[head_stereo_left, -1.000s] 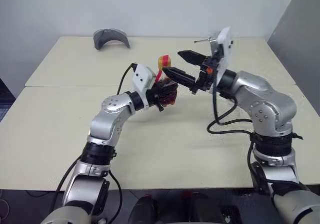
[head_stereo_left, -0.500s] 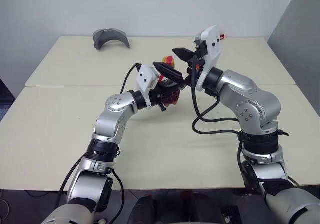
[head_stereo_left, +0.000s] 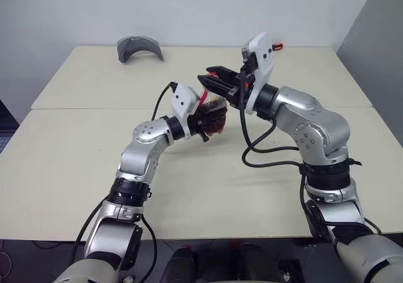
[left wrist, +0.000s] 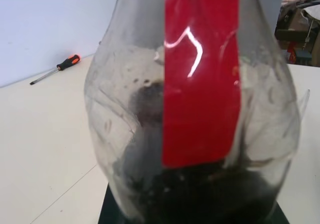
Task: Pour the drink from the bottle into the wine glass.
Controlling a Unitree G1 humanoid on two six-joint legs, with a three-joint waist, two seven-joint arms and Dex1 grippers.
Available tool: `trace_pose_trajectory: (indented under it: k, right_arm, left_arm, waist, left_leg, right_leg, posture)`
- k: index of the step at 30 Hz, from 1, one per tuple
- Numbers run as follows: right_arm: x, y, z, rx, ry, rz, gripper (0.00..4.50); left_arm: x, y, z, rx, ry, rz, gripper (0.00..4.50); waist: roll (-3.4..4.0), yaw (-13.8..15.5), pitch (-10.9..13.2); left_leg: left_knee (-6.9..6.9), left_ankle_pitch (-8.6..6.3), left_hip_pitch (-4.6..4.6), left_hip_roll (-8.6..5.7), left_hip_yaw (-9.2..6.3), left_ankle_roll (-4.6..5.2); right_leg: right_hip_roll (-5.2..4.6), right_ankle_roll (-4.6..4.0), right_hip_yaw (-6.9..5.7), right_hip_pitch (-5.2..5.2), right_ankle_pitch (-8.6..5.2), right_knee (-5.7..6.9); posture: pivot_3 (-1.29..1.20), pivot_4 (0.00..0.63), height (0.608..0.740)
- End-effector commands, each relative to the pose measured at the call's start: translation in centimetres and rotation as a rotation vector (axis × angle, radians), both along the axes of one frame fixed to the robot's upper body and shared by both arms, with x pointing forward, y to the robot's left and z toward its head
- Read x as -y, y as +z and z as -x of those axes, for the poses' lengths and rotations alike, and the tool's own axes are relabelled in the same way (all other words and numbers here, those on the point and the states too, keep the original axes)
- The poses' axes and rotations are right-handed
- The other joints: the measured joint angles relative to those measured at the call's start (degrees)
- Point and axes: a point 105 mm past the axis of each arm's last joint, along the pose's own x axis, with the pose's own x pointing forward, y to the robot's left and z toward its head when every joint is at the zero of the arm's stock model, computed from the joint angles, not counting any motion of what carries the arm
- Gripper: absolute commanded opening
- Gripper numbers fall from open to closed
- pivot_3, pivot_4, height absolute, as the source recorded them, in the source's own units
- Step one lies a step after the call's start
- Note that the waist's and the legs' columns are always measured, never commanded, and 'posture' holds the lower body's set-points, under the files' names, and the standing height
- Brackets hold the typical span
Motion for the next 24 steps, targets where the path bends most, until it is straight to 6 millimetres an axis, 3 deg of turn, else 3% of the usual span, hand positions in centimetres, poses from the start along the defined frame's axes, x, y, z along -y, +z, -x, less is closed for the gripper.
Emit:
trace_pose_trajectory:
  k: [1,5,10,14,20,24]
  right_arm:
    - [0.4,2.2,0.6,0.076,0.068,-0.015,1.22]
    - [0.3,2.7,0.9,0.082,0.209,0.018,1.22]
    - [0.3,3.5,2.0,0.046,0.468,0.013,1.22]
    - [0.2,2.8,2.8,0.039,0.620,0.090,1.22]
    - [0.1,2.2,2.4,0.077,0.674,0.156,1.22]
    - [0.3,2.4,1.5,0.076,0.640,0.142,2.54]
  left_arm:
    - [0.4,2.9,1.4,0.091,-0.054,0.039,0.77]
    - [0.8,3.1,3.3,0.080,-0.121,0.032,0.77]
    - [1.0,2.7,7.1,0.032,-0.210,0.013,0.77]
    - [0.6,2.6,9.9,-0.006,-0.251,0.006,0.77]
    - [-0.2,2.7,10.2,-0.017,-0.215,-0.012,0.76]
    - [-0.5,2.8,9.4,-0.013,-0.176,-0.004,0.76]
  waist:
    - [0.00,-0.01,0.00]
    - [0.00,-0.13,0.00]
    - [0.03,-0.16,0.02]
    - [0.04,-0.09,0.03]
    - [0.05,0.00,0.03]
    - [0.04,0.04,0.03]
  left_leg:
    - [0.00,0.00,0.00,0.00,0.00,0.00]
    - [-0.01,0.00,0.01,0.00,0.01,0.00]
    - [-0.03,-0.02,0.03,0.02,0.00,0.03]
    - [-0.01,-0.12,0.04,0.02,-0.03,0.21]
    - [0.00,-0.12,0.06,0.02,-0.05,0.21]
    - [0.01,-0.10,0.06,0.02,-0.04,0.18]
  right_leg:
    - [0.00,0.00,0.00,0.00,0.00,0.00]
    - [0.00,0.00,0.00,0.00,0.00,-0.01]
    - [0.01,0.00,0.01,0.01,0.00,-0.02]
    - [0.00,-0.01,0.00,0.03,0.00,-0.02]
    - [0.00,-0.01,-0.02,0.05,0.00,-0.03]
    - [0.00,-0.01,-0.01,0.05,0.01,-0.06]
  posture:
    - [0.00,0.150,0.740]
    - [0.00,0.150,0.740]
    - [0.00,0.150,0.740]
    - [0.00,0.150,0.740]
    - [0.00,0.150,0.740]
    - [0.00,0.150,0.740]
